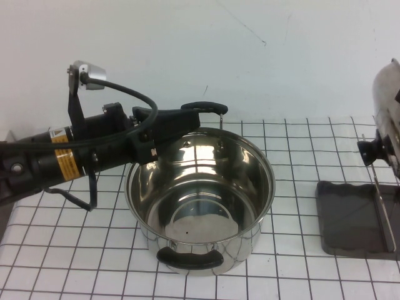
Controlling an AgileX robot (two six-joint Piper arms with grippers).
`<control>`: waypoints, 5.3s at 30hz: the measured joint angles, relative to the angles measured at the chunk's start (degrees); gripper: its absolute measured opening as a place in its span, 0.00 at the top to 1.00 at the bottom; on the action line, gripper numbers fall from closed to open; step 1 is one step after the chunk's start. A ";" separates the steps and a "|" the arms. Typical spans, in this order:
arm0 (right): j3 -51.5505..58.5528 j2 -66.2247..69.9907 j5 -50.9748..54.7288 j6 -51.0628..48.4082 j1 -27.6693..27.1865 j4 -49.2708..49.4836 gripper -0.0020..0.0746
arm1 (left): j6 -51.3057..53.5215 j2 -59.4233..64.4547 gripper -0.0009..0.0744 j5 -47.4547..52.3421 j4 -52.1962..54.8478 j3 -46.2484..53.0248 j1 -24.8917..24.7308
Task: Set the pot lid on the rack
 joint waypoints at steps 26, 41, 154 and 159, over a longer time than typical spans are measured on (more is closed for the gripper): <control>0.13 7.92 2.60 -11.53 0.00 6.09 0.65 | 3.39 0.00 0.99 -0.09 2.47 0.00 0.00; 0.13 -0.76 4.59 -11.66 0.00 1.87 0.48 | 4.51 -0.34 0.99 0.91 2.92 0.00 0.00; 43.34 -63.57 5.60 67.56 -6.88 -95.64 0.98 | -23.05 -79.96 0.99 22.54 32.63 52.46 0.00; 43.34 -63.57 5.60 67.65 -6.88 -95.64 0.98 | -23.05 -79.96 0.99 22.54 32.63 52.46 0.00</control>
